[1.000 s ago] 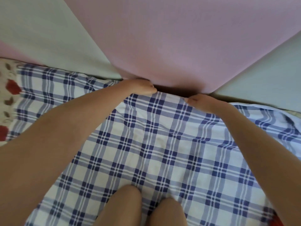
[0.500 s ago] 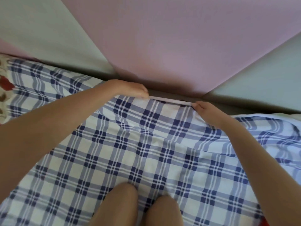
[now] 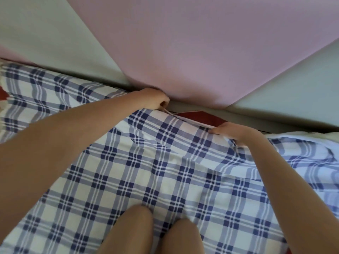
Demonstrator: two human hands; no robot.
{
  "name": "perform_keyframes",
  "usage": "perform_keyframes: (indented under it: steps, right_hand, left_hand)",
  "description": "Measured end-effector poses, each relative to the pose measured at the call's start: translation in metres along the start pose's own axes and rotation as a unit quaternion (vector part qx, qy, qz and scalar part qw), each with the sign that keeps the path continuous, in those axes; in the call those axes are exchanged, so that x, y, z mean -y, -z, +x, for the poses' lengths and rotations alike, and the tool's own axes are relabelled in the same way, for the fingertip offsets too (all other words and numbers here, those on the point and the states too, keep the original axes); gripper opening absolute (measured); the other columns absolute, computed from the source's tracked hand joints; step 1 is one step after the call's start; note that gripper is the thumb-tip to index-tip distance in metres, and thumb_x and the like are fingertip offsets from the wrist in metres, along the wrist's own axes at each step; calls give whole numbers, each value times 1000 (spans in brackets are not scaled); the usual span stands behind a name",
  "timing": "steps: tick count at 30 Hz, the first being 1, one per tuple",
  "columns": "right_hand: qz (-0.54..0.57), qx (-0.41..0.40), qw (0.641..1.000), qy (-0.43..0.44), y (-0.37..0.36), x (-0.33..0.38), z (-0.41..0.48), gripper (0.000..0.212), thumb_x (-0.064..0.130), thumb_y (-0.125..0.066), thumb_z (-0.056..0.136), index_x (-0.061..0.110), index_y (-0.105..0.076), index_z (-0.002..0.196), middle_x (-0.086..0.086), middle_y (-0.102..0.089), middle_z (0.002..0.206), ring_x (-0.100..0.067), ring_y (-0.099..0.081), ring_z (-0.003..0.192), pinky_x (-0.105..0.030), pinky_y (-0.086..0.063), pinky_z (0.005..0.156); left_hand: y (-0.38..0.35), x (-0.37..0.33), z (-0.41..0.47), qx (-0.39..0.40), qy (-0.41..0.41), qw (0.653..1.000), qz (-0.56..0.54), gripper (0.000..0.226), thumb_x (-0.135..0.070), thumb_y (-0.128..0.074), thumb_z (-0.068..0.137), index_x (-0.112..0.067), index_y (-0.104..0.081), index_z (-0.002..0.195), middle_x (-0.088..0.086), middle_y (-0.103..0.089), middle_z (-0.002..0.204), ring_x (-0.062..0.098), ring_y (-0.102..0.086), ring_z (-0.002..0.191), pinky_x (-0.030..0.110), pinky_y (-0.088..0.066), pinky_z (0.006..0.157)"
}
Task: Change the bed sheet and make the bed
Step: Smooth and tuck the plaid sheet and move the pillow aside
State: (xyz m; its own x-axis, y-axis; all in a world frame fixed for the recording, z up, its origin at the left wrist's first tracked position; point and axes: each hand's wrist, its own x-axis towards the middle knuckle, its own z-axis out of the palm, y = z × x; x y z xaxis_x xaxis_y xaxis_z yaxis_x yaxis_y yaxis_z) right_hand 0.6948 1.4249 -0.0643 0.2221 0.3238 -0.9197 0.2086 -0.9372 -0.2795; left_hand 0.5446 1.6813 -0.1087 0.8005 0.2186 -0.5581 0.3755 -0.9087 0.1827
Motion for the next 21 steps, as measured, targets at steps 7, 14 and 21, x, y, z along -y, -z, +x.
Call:
perform_keyframes:
  steps: [7,14,21]
  right_hand:
    - [17,36,996,-82,1,10,18,42,39,-38,101,2,-44,121,-24,-46,139,-32,-66,90,-46,-57,81]
    - [-190,21,980,-57,4,32,17,57,41,-35,103,-3,-44,137,-16,-50,133,-31,-49,120,-38,-38,99]
    - [-400,-158,902,45,12,38,39,32,24,-48,99,4,-59,121,-15,-61,121,-32,-58,112,-38,-46,90]
  left_hand:
    - [20,-53,-49,-162,-73,984,19,31,-41,-45,94,-17,-63,86,-5,-59,79,9,-50,63,24,-35,56]
    - [-7,-77,-68,-41,-115,990,71,77,-80,-53,68,-16,-54,110,-8,-49,76,16,-48,72,32,-39,76]
    - [10,-73,-45,109,-114,987,-17,94,-66,-72,66,-14,-42,139,0,-63,108,16,-54,85,25,-37,70]
